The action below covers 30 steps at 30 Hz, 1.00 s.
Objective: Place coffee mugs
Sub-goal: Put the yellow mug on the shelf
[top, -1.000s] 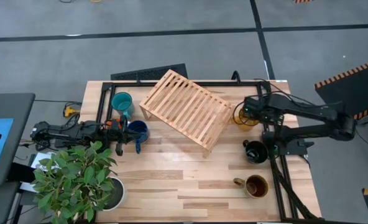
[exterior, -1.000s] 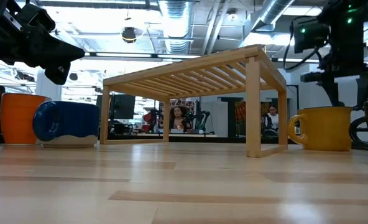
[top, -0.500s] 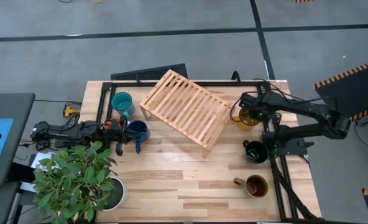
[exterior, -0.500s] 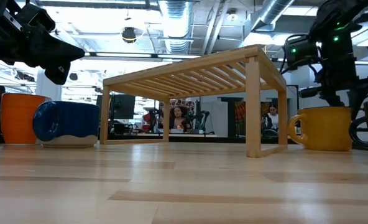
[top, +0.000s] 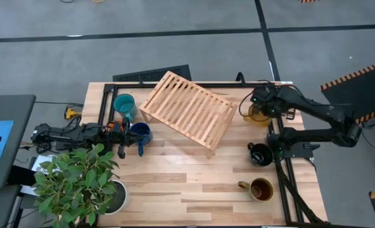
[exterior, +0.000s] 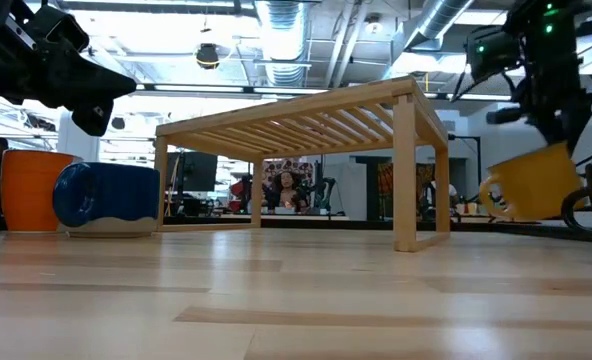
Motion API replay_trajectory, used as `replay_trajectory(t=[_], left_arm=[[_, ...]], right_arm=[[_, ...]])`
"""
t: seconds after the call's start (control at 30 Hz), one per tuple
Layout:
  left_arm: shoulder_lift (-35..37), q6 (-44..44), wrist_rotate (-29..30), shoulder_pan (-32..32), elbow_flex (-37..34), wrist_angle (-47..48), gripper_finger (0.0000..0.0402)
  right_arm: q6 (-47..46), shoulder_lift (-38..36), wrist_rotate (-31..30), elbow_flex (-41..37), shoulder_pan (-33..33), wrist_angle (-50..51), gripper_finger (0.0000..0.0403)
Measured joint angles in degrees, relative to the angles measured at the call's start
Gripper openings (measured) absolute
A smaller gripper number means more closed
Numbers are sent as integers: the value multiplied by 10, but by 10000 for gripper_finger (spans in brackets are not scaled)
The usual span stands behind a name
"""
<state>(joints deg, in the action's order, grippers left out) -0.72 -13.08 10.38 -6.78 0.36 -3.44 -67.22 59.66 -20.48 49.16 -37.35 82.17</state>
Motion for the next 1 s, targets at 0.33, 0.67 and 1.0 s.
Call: replay_trajectory(t=[0.33, 0.67, 1.0], left_arm=[[0, 0, 0, 0, 0, 0, 0], [0, 0, 0, 0, 0, 0, 0], [0, 0, 0, 0, 0, 0, 0]], right_arm=[[34, 0, -46, 144, 1, 58, 41], [150, 29, -19, 322, 4, -66, 41], [197, 205, 109, 511, 166, -54, 41]])
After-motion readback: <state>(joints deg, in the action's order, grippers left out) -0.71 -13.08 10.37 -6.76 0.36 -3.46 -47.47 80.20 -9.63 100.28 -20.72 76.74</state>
